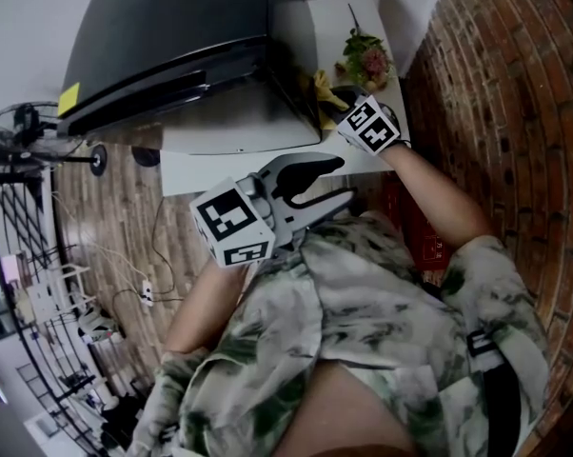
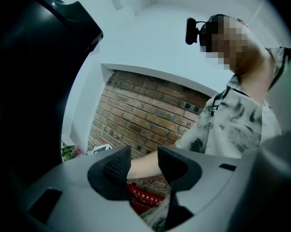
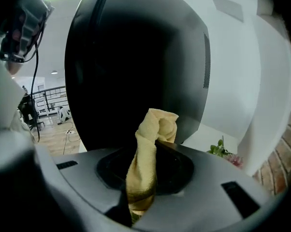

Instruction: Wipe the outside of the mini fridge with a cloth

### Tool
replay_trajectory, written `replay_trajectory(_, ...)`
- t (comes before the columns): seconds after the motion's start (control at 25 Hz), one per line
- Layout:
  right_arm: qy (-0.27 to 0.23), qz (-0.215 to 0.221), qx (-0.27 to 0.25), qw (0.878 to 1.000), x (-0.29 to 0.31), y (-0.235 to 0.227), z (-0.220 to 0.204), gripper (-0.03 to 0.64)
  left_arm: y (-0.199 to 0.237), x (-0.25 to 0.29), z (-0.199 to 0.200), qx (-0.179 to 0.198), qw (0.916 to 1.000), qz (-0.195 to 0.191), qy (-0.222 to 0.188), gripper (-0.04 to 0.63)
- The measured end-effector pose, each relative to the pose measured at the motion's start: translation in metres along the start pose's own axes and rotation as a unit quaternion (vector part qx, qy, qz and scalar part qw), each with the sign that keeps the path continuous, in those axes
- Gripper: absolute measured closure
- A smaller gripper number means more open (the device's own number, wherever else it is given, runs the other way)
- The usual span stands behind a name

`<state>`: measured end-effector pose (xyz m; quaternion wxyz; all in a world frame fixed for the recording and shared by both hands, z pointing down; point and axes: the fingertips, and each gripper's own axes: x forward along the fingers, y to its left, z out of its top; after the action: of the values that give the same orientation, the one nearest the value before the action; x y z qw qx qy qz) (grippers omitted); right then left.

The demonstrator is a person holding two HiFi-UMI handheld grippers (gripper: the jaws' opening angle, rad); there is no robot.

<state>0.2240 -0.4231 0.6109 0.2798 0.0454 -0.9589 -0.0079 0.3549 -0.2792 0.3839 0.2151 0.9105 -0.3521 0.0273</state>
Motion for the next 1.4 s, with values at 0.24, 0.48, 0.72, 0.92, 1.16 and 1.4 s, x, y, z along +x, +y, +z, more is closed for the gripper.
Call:
replay_trajectory(0.24, 0.027, 0.002, 0.0, 1.0, 0.012, -0.003, -0.019, 0.52, 0.005, -0.003, -0.003, -0.002, 1.0, 0.002, 0.001, 0.43)
replay_trajectory(0.48, 0.03, -0.006, 0.01, 1.0, 0.005, -0.006, -0.015, 0.518, 0.009, -0.017, -0.004, 0.0, 1.0, -0.005, -0.004, 0.43)
replay_trajectory(0.72, -0.012, -0.051, 0.029, 0.998, -0.041, -0.021, 0.025, 0.518, 0.007, -0.039, 0.002, 0.002, 0.9995, -0.027, -0.018, 0.43)
replay_trajectory(0.92, -0.041, -0.11, 0.048, 0.992, -0.094, -0.023, 0.059, 0.518, 0.008, -0.065, -0.001, 0.014, 0.9981, -0.058, -0.015, 0.43)
replay_trajectory(1.16, -0.053, -0.2, 0.072, 0.976, -0.151, -0.003, 0.132, 0.518, 0.017, -0.136, 0.023, 0.025, 0.9909, -0.129, -0.03, 0.43)
replay_trajectory(1.4, -0.052, -0.291, 0.087, 0.952, -0.162, 0.068, 0.201, 0.518, 0.032, -0.25, 0.021, 0.048, 0.9817, -0.184, -0.014, 0.43)
